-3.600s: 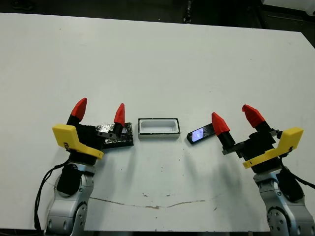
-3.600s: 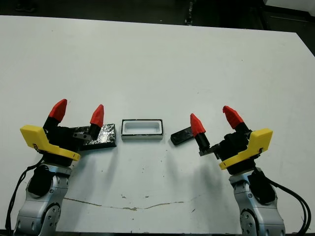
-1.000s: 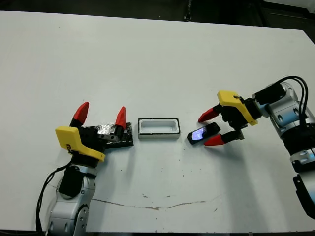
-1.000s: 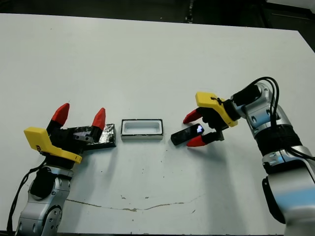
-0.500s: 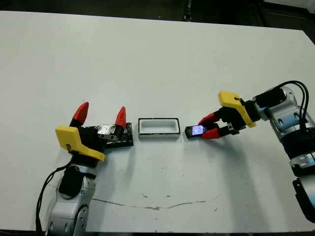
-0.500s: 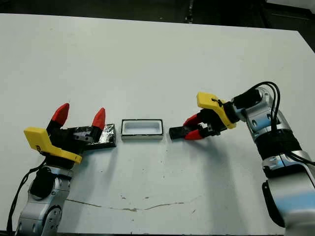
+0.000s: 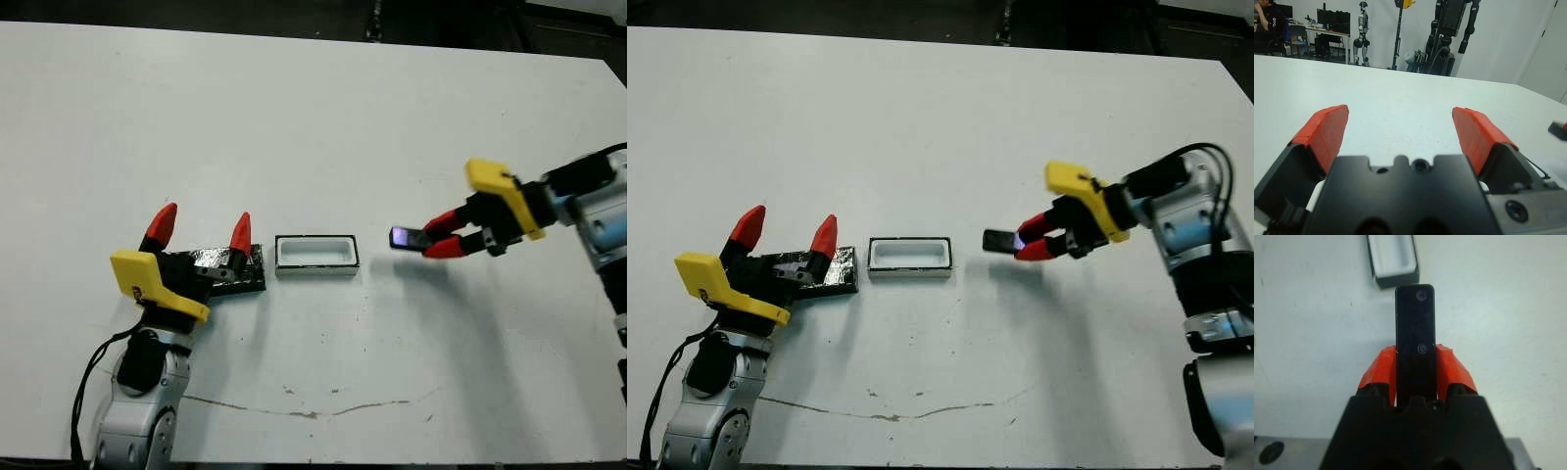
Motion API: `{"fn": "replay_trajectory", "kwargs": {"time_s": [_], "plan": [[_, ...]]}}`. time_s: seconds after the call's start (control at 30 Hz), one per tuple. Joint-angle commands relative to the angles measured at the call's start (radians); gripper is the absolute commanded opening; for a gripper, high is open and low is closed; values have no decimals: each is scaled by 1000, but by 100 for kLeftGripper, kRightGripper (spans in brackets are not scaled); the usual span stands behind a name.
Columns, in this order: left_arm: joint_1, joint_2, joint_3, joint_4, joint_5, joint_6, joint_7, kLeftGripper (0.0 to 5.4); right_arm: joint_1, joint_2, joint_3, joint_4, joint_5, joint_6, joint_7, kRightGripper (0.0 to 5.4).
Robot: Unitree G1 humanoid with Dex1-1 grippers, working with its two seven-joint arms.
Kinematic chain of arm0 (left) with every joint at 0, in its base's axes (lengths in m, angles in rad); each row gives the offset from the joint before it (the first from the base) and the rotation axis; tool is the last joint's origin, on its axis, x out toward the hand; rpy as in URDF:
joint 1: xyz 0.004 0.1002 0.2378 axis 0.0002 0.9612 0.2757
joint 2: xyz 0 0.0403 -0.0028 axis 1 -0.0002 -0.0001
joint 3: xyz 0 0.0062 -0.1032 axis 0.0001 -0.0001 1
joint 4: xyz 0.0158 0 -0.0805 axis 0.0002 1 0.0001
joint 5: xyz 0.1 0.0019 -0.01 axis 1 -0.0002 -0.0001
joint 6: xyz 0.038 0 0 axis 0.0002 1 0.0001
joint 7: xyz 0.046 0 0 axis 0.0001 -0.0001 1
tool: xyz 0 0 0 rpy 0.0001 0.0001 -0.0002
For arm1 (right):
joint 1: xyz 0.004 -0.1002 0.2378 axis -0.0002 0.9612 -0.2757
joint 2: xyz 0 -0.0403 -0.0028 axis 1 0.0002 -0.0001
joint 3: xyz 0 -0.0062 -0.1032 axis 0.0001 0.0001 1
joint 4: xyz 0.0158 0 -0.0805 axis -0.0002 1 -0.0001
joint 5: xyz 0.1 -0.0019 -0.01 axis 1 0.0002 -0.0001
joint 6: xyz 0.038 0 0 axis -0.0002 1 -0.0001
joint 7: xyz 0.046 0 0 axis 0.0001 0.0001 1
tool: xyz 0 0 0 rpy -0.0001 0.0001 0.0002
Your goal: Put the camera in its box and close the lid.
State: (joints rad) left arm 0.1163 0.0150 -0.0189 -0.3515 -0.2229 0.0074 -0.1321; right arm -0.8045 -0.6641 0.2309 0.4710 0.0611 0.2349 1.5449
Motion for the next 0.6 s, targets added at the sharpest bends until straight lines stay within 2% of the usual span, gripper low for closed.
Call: {"fn": "replay_trajectory", "kwargs": {"time_s": [0.03,0.13,0.23,0.27,0.4,0.53,0.6], "plan": [[8,3,1,-8,8,8,4,540,-1,-6,-61,18,59,4,-14,164],[6,6,0,-5,14,4,3,540,21,27,-102,13,107,0,-52,164],[4,6,-1,-2,16,-1,0,540,37,72,-106,-25,155,76,-80,164],[4,5,-1,-5,17,2,1,540,38,87,-99,-40,161,81,-88,164],[4,4,-3,-7,10,4,-2,540,15,154,-59,-49,154,102,-112,164],[4,6,-1,-6,11,-3,-4,540,-23,228,-8,17,108,51,-150,164],[5,7,0,-7,13,-5,-3,540,-35,261,6,44,100,50,-166,164]]}}
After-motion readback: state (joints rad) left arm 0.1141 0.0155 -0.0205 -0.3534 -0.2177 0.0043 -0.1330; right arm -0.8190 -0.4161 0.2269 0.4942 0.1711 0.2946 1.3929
